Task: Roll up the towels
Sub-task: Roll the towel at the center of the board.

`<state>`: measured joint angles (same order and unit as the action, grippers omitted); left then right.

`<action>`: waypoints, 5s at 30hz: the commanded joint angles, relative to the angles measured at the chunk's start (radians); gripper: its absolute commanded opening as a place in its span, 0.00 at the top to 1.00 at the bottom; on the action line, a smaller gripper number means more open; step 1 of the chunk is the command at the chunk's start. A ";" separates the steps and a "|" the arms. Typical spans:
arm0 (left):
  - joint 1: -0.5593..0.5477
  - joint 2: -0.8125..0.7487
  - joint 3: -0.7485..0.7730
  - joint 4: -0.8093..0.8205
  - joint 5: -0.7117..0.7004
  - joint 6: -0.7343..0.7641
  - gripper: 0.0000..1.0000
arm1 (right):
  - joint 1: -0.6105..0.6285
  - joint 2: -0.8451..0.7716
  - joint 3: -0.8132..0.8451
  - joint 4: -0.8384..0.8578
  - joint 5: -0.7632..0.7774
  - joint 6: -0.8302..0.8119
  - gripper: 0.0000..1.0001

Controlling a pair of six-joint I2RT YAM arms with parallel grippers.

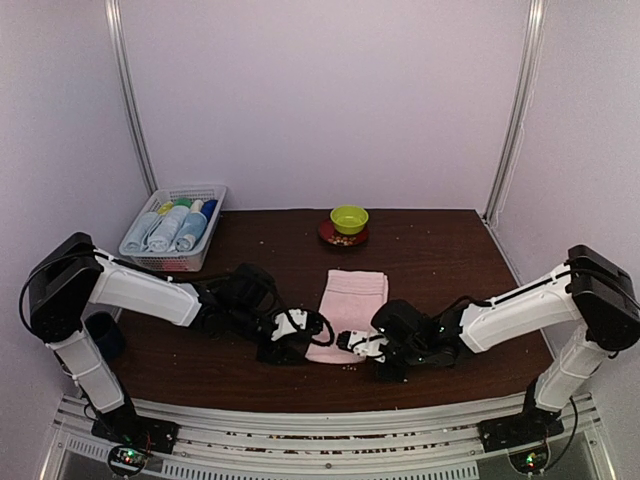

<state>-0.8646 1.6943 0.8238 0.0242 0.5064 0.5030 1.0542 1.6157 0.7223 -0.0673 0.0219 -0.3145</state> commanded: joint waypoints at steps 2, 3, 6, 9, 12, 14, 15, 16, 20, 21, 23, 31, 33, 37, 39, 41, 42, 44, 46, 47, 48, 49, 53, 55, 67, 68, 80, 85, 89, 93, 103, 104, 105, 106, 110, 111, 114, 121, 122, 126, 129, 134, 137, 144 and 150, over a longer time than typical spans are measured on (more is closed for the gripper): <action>0.007 0.017 0.009 0.013 0.017 0.014 0.54 | -0.039 0.058 0.093 -0.168 -0.101 0.068 1.00; 0.007 0.027 0.016 0.005 0.011 0.017 0.54 | -0.052 0.061 0.103 -0.184 -0.127 0.070 1.00; 0.007 0.044 0.029 0.000 -0.009 0.017 0.54 | -0.079 0.073 0.118 -0.208 -0.164 0.076 1.00; 0.006 0.052 0.034 0.008 -0.030 0.018 0.54 | -0.112 0.086 0.135 -0.239 -0.212 0.078 1.00; 0.006 0.062 0.033 0.039 -0.053 0.016 0.53 | -0.144 0.098 0.148 -0.259 -0.258 0.075 1.00; 0.006 0.074 0.039 0.055 -0.059 0.011 0.53 | -0.167 0.103 0.152 -0.268 -0.279 0.076 1.00; 0.005 0.080 0.044 0.060 -0.064 0.008 0.53 | -0.177 0.108 0.156 -0.273 -0.290 0.073 1.00; 0.006 0.088 0.049 0.066 -0.069 0.003 0.53 | -0.187 0.114 0.160 -0.279 -0.302 0.071 1.00; 0.005 0.119 0.077 0.083 -0.084 -0.020 0.54 | -0.210 0.143 0.179 -0.301 -0.337 0.059 1.00; 0.005 0.122 0.081 0.095 -0.088 -0.028 0.55 | -0.215 0.148 0.182 -0.305 -0.341 0.057 1.00; 0.005 0.130 0.096 0.105 -0.083 -0.038 0.60 | -0.228 0.155 0.185 -0.312 -0.349 0.058 1.00; 0.008 0.188 0.167 0.035 -0.074 -0.040 0.97 | -0.287 0.173 0.199 -0.332 -0.424 0.058 1.00; 0.011 0.197 0.183 0.021 -0.072 -0.049 1.00 | -0.300 0.179 0.204 -0.337 -0.438 0.059 1.00; 0.021 0.208 0.211 -0.021 -0.057 -0.070 1.00 | -0.341 0.193 0.206 -0.340 -0.489 0.070 1.00; 0.026 0.215 0.226 -0.036 -0.080 -0.083 1.00 | -0.362 0.209 0.210 -0.344 -0.510 0.078 1.00; 0.028 0.226 0.247 -0.052 -0.100 -0.099 1.00 | -0.378 0.228 0.215 -0.351 -0.523 0.083 1.00; 0.029 0.233 0.259 -0.062 -0.099 -0.105 1.00 | -0.384 0.234 0.217 -0.353 -0.529 0.084 1.00; 0.032 0.249 0.288 -0.080 -0.116 -0.118 1.00 | -0.392 0.244 0.221 -0.357 -0.549 0.084 1.00; 0.033 0.275 0.318 -0.111 -0.131 -0.119 1.00 | -0.398 0.255 0.223 -0.362 -0.562 0.086 1.00; 0.033 0.287 0.333 -0.124 -0.153 -0.126 1.00 | -0.402 0.260 0.225 -0.365 -0.568 0.089 1.00; 0.032 0.299 0.347 -0.135 -0.178 -0.136 1.00 | -0.408 0.269 0.226 -0.366 -0.572 0.094 1.00; 0.033 0.313 0.360 -0.143 -0.202 -0.143 1.00 | -0.413 0.280 0.228 -0.374 -0.580 0.093 1.00; 0.036 0.345 0.388 -0.159 -0.249 -0.167 1.00 | -0.437 0.318 0.234 -0.384 -0.603 0.105 1.00; 0.038 0.346 0.384 -0.148 -0.287 -0.187 1.00 | -0.455 0.329 0.232 -0.386 -0.614 0.113 1.00; 0.038 0.230 0.292 -0.006 -0.440 -0.233 0.69 | -0.482 0.385 0.241 -0.400 -0.639 0.116 1.00; 0.038 0.204 0.274 0.008 -0.457 -0.237 0.67 | -0.483 0.388 0.241 -0.400 -0.641 0.116 1.00; -0.012 0.037 0.146 0.144 -0.350 -0.194 0.70 | -0.505 0.400 0.239 -0.397 -0.657 0.119 1.00; -0.062 0.098 0.159 0.142 -0.255 -0.154 0.93 | -0.516 0.406 0.241 -0.397 -0.666 0.120 1.00; -0.093 0.125 0.161 0.147 -0.223 -0.131 1.00 | -0.523 0.413 0.244 -0.399 -0.668 0.121 1.00; -0.098 0.124 0.133 0.211 -0.181 -0.148 1.00 | -0.525 0.415 0.246 -0.400 -0.665 0.120 1.00; -0.099 0.263 0.230 0.191 -0.302 -0.175 1.00 | -0.527 0.410 0.244 -0.396 -0.654 0.124 1.00; -0.098 0.272 0.236 0.193 -0.318 -0.178 1.00 | -0.527 0.410 0.243 -0.395 -0.654 0.124 1.00; -0.097 0.280 0.238 0.199 -0.335 -0.183 1.00 | -0.526 0.409 0.244 -0.396 -0.653 0.124 1.00; -0.096 0.288 0.244 0.200 -0.342 -0.183 1.00 | -0.526 0.409 0.244 -0.396 -0.651 0.124 1.00; -0.096 0.318 0.270 0.181 -0.331 -0.178 1.00 | -0.527 0.403 0.242 -0.393 -0.649 0.127 1.00; -0.096 0.320 0.274 0.177 -0.328 -0.178 1.00 | -0.527 0.399 0.241 -0.392 -0.649 0.127 1.00; -0.096 0.285 0.245 0.195 -0.286 -0.174 1.00 | -0.527 0.395 0.240 -0.388 -0.646 0.130 1.00; -0.093 0.176 0.164 0.252 -0.228 -0.134 1.00 | -0.528 0.401 0.243 -0.389 -0.645 0.131 1.00; -0.091 0.171 0.158 0.262 -0.237 -0.138 1.00 | -0.527 0.400 0.241 -0.388 -0.643 0.133 1.00; -0.078 0.178 0.160 0.294 -0.251 -0.158 1.00 | -0.527 0.401 0.242 -0.388 -0.643 0.133 1.00; -0.077 0.214 0.189 0.281 -0.291 -0.167 1.00 | -0.528 0.403 0.243 -0.388 -0.641 0.133 1.00; -0.068 0.273 0.239 0.262 -0.327 -0.168 1.00 | -0.528 0.402 0.243 -0.389 -0.642 0.133 1.00; -0.062 0.303 0.252 0.266 -0.340 -0.174 1.00 | -0.528 0.400 0.243 -0.388 -0.640 0.133 1.00; -0.057 0.363 0.277 0.243 -0.352 -0.178 1.00 | -0.528 0.347 0.231 -0.366 -0.626 0.146 0.02; -0.056 0.365 0.253 0.247 -0.339 -0.181 1.00 | -0.533 0.193 0.213 -0.338 -0.577 0.213 0.00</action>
<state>-0.9302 2.0331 1.0866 0.2687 0.1715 0.3374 0.5503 1.8233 0.9928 -0.3569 -0.8791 -0.1635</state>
